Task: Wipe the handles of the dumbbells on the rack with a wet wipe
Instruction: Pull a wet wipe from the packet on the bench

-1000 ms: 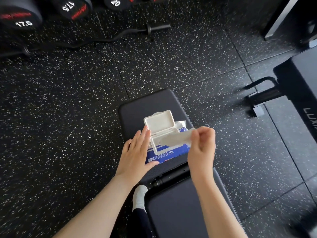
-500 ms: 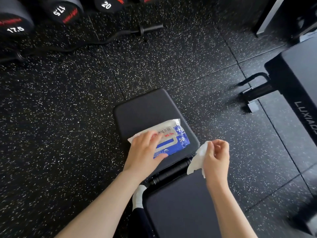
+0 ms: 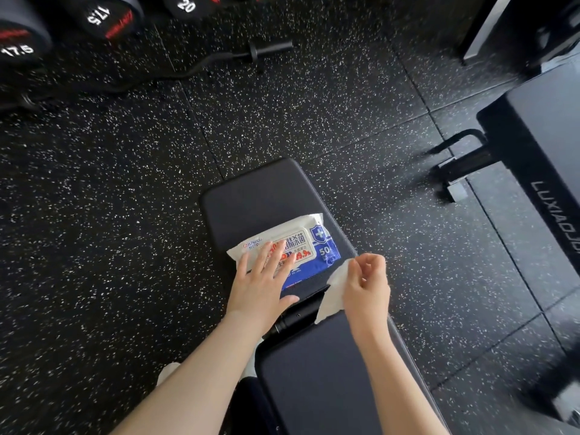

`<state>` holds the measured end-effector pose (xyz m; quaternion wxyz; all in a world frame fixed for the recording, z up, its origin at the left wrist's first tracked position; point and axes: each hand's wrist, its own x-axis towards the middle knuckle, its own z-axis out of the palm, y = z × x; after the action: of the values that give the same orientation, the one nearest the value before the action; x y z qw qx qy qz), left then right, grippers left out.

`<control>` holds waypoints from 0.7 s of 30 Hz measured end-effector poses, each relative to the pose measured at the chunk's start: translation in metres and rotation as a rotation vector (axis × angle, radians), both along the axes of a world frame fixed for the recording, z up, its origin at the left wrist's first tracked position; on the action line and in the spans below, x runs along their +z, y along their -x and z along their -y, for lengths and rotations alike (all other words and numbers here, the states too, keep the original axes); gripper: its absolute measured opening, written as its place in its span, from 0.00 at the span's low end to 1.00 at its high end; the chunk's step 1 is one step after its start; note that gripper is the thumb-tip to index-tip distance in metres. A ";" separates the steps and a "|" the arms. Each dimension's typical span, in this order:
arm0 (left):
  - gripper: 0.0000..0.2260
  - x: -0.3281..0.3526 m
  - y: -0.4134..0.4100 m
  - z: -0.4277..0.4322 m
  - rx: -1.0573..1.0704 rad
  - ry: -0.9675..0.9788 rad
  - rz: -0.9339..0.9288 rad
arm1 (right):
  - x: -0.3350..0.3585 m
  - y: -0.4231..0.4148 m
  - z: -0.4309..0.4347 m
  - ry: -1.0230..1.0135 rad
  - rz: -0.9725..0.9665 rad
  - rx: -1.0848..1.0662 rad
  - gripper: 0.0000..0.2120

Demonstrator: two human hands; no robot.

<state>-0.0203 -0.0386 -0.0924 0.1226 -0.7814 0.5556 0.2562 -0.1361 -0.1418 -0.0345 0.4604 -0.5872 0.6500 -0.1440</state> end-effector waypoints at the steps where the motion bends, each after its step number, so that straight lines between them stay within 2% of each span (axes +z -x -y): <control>1: 0.33 0.001 -0.001 0.000 0.006 -0.008 -0.020 | 0.002 -0.002 -0.001 0.002 0.005 0.006 0.05; 5: 0.27 0.020 -0.012 0.005 0.122 0.079 -0.205 | 0.015 -0.013 0.000 0.010 0.039 0.038 0.05; 7: 0.20 0.040 -0.018 0.008 0.359 0.207 -0.371 | 0.027 -0.022 0.001 0.037 0.062 0.062 0.03; 9: 0.13 0.069 -0.024 0.014 0.708 0.242 -0.643 | 0.042 -0.032 0.003 0.061 0.086 0.084 0.02; 11: 0.15 0.099 -0.032 0.021 0.952 0.255 -0.893 | 0.064 -0.043 0.004 0.079 0.117 0.114 0.03; 13: 0.20 0.133 -0.041 0.026 1.033 0.294 -1.055 | 0.090 -0.055 0.004 0.095 0.165 0.147 0.03; 16: 0.20 0.186 -0.052 0.024 1.021 0.409 -1.122 | 0.135 -0.074 0.002 0.093 0.242 0.210 0.03; 21: 0.13 0.271 -0.072 0.007 1.119 0.779 -0.977 | 0.210 -0.098 -0.010 0.110 0.358 0.340 0.04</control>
<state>0.0518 -0.0459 0.1783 -0.5556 -0.7295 0.1253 0.3788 -0.0381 -0.1322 0.1756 0.5533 -0.6772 0.4412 -0.2015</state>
